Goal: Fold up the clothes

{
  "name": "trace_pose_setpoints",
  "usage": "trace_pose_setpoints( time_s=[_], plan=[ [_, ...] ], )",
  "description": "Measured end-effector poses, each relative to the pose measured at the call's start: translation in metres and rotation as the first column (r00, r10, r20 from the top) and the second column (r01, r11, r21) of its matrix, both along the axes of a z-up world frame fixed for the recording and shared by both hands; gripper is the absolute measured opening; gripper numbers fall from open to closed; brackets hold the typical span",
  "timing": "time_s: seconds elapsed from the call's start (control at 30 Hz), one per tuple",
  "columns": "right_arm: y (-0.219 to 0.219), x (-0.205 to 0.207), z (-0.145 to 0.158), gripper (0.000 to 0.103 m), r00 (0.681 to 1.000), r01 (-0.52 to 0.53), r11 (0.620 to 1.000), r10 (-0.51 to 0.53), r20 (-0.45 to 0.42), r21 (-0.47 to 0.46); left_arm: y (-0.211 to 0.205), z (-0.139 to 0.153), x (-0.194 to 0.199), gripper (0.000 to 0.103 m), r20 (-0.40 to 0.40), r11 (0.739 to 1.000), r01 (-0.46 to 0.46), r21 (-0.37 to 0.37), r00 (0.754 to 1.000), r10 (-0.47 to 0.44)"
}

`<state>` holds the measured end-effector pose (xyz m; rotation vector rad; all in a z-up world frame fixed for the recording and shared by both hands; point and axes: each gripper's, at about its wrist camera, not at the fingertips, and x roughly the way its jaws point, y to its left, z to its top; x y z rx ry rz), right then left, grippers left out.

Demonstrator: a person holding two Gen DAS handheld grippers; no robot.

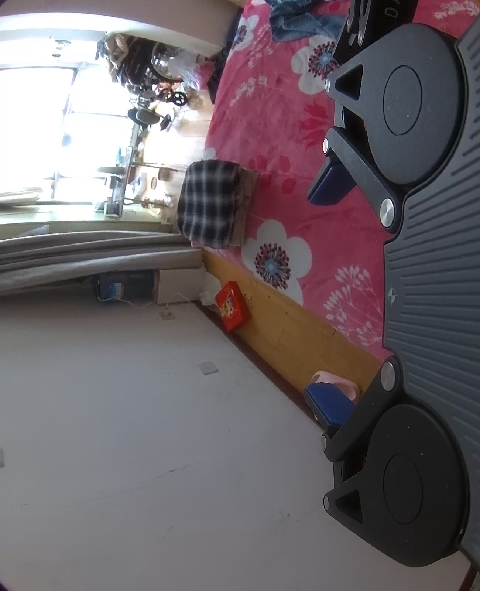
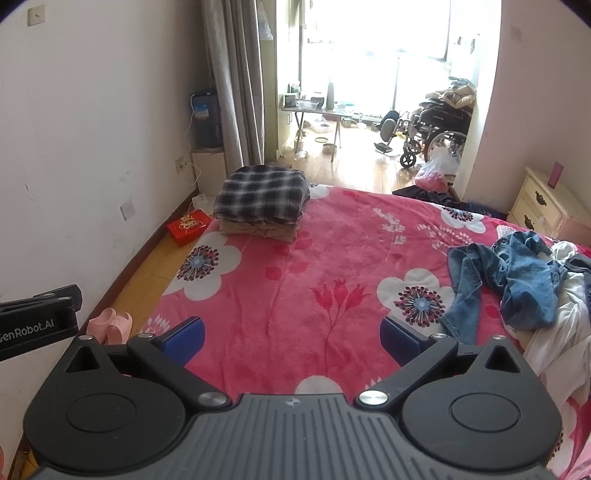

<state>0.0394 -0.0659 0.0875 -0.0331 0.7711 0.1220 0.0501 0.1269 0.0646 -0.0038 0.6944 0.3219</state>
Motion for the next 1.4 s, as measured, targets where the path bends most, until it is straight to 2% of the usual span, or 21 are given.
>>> trace_pose_setpoints(
  time_s=[0.2, 0.5, 0.8, 1.4],
  plan=[
    [0.0, -0.001, -0.001, 0.103, 1.0, -0.006, 1.0, 0.006, 0.0, 0.003, -0.005, 0.002, 0.0, 0.103, 0.003, 0.999, 0.017, 0.034, 1.0, -0.017],
    [0.003, -0.001, -0.002, 0.103, 1.0, -0.008, 1.0, 0.008, -0.004, -0.011, -0.004, 0.003, 0.0, 0.103, -0.019, 0.999, 0.032, -0.031, 0.999, -0.033],
    [0.006, -0.004, -0.002, 0.103, 1.0, -0.01, 0.999, 0.01, 0.0, -0.033, -0.005, 0.003, -0.002, 0.103, -0.002, 0.997, 0.044, -0.059, 0.999, -0.045],
    [-0.003, -0.003, -0.005, 0.103, 1.0, 0.012, 0.998, -0.012, -0.001, -0.057, -0.013, 0.001, 0.002, 0.103, 0.009, 0.997, 0.055, -0.062, 0.998, -0.054]
  ],
)
